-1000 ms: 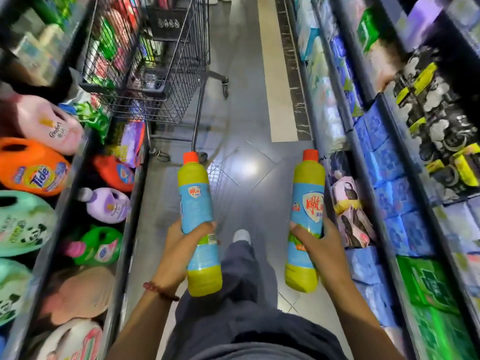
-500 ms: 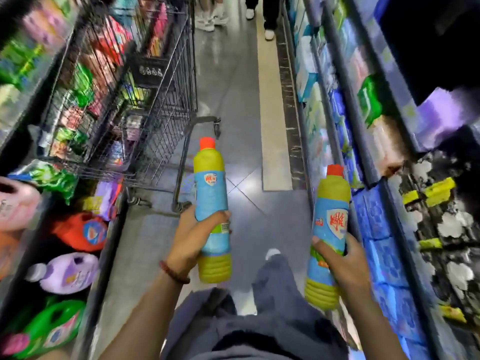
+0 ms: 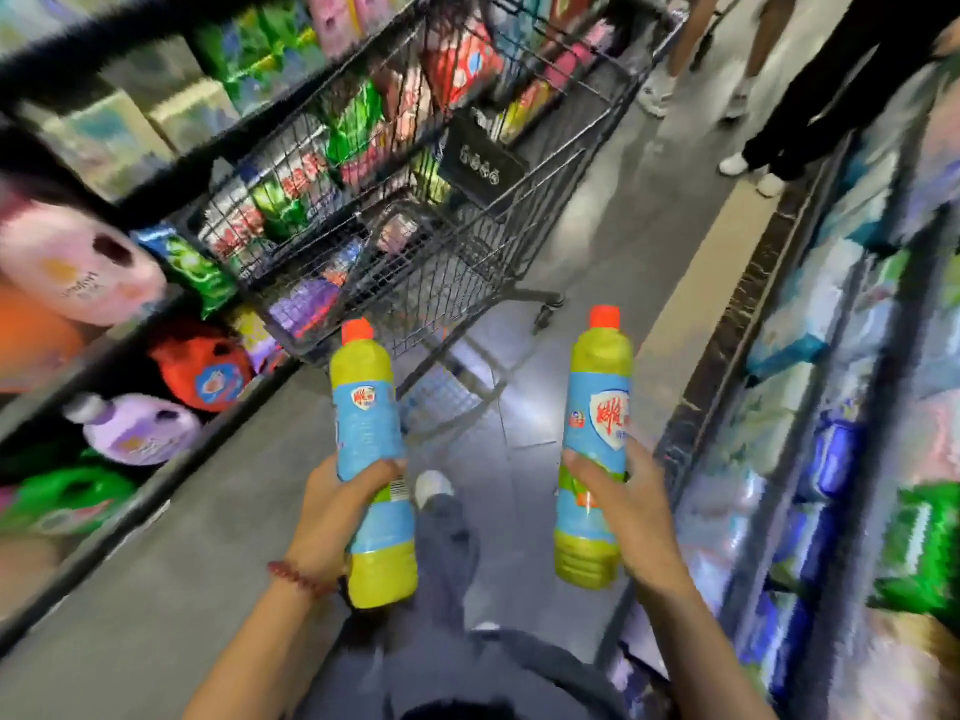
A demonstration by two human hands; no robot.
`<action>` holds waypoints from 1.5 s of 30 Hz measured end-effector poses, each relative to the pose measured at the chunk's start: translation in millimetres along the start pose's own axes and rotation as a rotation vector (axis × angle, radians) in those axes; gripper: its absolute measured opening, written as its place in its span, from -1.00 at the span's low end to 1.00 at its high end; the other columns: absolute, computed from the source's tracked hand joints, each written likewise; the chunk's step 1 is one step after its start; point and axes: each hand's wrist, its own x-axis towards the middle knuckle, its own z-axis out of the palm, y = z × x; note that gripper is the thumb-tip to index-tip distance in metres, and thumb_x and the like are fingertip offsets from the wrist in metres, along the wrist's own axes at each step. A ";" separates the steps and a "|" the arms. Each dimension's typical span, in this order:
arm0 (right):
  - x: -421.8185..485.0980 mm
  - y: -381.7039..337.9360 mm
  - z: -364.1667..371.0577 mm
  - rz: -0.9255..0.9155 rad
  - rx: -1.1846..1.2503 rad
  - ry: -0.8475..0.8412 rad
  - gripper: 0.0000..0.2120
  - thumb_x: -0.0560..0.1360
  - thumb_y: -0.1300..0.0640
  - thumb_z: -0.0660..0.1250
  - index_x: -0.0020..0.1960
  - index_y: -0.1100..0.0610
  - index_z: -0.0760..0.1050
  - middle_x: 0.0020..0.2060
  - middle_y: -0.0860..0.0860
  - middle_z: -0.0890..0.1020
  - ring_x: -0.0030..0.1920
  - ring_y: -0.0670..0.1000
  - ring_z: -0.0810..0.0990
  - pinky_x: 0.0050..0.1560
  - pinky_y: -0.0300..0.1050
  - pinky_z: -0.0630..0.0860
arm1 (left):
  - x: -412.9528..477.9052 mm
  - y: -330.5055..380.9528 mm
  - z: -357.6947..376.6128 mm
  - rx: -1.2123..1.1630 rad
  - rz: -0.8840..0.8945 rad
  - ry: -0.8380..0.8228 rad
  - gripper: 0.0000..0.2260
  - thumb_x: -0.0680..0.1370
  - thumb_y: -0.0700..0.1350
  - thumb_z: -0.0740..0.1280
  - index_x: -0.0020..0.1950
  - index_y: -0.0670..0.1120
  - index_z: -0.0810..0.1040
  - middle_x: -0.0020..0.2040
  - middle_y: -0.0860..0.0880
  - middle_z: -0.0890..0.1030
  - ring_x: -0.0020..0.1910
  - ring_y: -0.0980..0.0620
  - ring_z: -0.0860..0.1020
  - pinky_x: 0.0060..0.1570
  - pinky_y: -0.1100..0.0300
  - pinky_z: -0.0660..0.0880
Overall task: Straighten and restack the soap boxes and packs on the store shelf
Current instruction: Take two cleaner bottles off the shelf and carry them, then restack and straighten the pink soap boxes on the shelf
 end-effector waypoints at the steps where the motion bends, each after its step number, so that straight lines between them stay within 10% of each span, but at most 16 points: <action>1: 20.5 -8.3 11.2 0.001 -0.031 -0.043 -0.77 0.33 0.17 0.50 -0.05 0.10 0.54 -0.28 0.03 0.67 -0.33 0.00 0.64 -0.36 -0.15 0.55 | 13.7 6.8 0.1 -0.024 0.005 0.034 -0.90 0.42 -0.30 0.42 -0.10 -0.18 0.56 -0.36 -0.11 0.59 -0.39 -0.11 0.57 -0.44 0.15 0.54; 18: 320.5 -150.2 283.2 0.001 -0.276 -0.652 -0.70 0.40 0.29 0.42 0.08 0.11 0.45 -0.12 0.07 0.64 -0.28 -0.11 0.59 -0.29 -0.23 0.54 | 296.1 139.7 -9.7 -0.229 0.026 0.489 -0.36 0.10 -0.03 0.52 0.11 -0.22 0.45 -0.10 -0.16 0.60 -0.24 -0.05 0.56 -0.20 0.07 0.52; 22: 388.6 -120.5 352.5 0.051 -0.369 -0.719 -0.79 0.40 0.30 0.43 -0.12 0.04 0.47 -0.24 0.01 0.63 -0.33 -0.09 0.59 -0.32 -0.21 0.55 | 368.0 115.7 -24.9 -0.168 -0.038 0.592 -0.70 0.33 -0.28 0.53 -0.02 -0.17 0.51 -0.20 -0.09 0.61 -0.42 0.17 0.58 -0.43 0.32 0.47; 26: 442.1 -58.4 400.9 0.136 -0.516 -0.745 -0.75 0.37 0.17 0.49 -0.02 0.11 0.49 -0.13 0.06 0.64 -0.17 0.03 0.63 -0.13 -0.02 0.61 | 428.8 77.0 -37.5 -0.062 -0.184 0.633 -0.71 0.32 -0.24 0.55 -0.05 -0.19 0.54 -0.16 -0.12 0.61 -0.28 -0.02 0.58 -0.30 0.24 0.55; 30: 473.7 16.5 423.6 0.092 -0.669 -0.747 -0.81 0.36 0.17 0.50 -0.17 0.04 0.49 -0.21 0.02 0.64 -0.29 -0.13 0.59 -0.24 -0.16 0.59 | 477.4 33.8 -46.2 0.052 -0.312 0.673 -0.74 0.33 -0.20 0.55 -0.08 -0.17 0.54 -0.20 -0.08 0.58 -0.36 0.11 0.50 -0.48 0.39 0.36; 35: 495.6 88.3 439.4 0.053 -0.903 -0.768 -0.70 0.37 0.11 0.49 0.04 0.19 0.53 -0.03 0.19 0.64 -0.09 0.14 0.62 -0.01 0.09 0.57 | 516.0 -6.2 -47.8 0.124 -0.314 0.791 -0.77 0.31 -0.35 0.52 -0.24 -0.16 0.49 -0.40 0.01 0.47 -0.64 0.29 0.37 -0.58 0.50 0.30; 45: 495.7 124.4 443.4 -0.063 -1.092 -0.712 -0.55 0.34 0.06 0.49 0.10 0.24 0.42 0.03 0.17 0.57 0.05 0.12 0.55 -0.10 -0.11 0.46 | 542.0 -41.0 -43.2 0.375 -0.490 0.814 -0.63 0.37 -0.08 0.51 0.06 -0.21 0.51 0.17 -0.17 0.54 0.17 -0.14 0.49 0.11 0.11 0.38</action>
